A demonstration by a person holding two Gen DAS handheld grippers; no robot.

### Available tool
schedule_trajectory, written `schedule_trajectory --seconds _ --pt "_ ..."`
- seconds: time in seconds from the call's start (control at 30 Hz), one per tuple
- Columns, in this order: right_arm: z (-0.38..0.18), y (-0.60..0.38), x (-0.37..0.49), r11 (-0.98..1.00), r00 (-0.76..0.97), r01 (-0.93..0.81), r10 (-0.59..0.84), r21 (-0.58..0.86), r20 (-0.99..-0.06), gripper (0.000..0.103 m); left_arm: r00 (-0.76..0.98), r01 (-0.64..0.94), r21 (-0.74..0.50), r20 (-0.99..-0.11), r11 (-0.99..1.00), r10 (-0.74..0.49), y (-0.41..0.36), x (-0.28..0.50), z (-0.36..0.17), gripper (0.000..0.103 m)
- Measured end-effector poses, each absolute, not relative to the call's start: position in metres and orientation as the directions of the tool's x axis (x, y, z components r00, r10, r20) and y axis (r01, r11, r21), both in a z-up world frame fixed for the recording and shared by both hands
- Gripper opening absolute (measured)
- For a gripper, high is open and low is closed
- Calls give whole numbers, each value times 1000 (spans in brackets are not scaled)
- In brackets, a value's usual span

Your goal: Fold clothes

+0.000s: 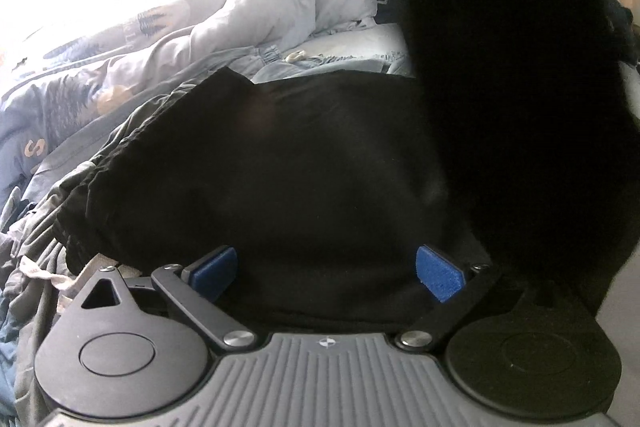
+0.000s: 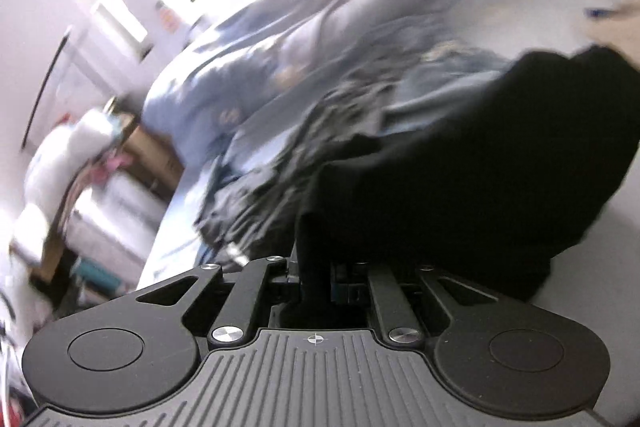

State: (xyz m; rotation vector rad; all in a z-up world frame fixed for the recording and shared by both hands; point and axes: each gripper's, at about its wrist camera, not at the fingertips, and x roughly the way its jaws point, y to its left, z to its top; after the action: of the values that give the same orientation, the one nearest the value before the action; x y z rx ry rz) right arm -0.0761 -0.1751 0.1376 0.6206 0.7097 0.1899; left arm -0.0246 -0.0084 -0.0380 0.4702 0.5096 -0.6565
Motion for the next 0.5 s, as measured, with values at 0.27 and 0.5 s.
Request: schedule_trajectory --seconds 0.27,0.5 --pt "108 -80 16 888 532 -177 448 424 -718 12 673 665 203 -581 719 -459 0 -22 -37 101" --pt "75 -62 54 902 466 -134 422 409 -778 13 674 636 180 -603 750 -427 14 -18 -29 101"
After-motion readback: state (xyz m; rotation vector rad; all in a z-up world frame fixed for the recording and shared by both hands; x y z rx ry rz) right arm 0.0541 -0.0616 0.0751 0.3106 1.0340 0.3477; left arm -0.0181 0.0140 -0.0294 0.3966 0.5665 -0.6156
